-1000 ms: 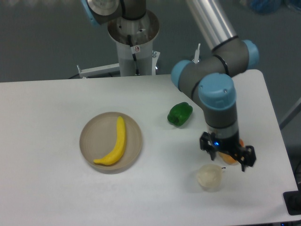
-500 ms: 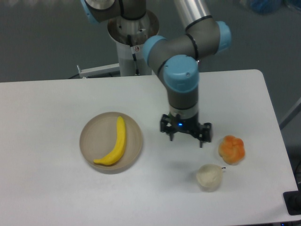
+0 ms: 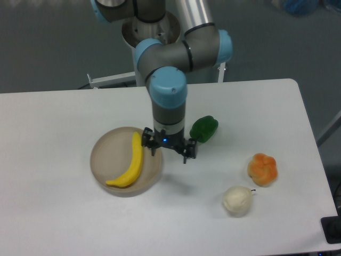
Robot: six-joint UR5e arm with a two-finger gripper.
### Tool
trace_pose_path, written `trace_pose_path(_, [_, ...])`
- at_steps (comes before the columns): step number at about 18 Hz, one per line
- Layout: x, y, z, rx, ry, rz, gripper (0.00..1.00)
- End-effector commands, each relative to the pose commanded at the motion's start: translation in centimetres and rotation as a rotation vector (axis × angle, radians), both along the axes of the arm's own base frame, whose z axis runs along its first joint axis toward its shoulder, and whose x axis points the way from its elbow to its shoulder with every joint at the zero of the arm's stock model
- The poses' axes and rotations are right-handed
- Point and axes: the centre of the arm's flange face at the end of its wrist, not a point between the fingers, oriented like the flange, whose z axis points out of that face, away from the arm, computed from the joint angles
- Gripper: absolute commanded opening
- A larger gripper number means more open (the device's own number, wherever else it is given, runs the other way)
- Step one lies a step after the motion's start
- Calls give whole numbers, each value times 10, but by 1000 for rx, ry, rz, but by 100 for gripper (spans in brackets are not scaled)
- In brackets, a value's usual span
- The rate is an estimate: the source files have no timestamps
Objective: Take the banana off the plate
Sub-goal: 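Lower the gripper over the yellow banana on the plate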
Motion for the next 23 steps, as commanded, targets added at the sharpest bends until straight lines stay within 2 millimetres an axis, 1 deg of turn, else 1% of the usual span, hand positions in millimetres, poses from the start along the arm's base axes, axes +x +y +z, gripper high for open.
trace_pose_path(3, [20, 4, -22, -21, -10, -17, 100])
trace_pose_path(4, [27, -1, -33, -43, -21, -24, 100])
trace_pose_path(6, [32, -11, -47, -53, -26, -26, 100])
trace_pose_path(9, [40, -20, -57, -59, -27, -32, 100])
trace_pose_path(13, [54, -17, -65, -68, -28, -55, 100])
trace_pose_path(20, [57, -15, -82, -92, -31, -63, 100])
trace_pose_path(21, [57, -15, -83, -90, -30, -63, 98])
trace_pose_path(22, [56, -14, -82, -88, -29, -63, 89])
trace_pose_path(23, [56, -14, -81, -86, -28, -62, 68])
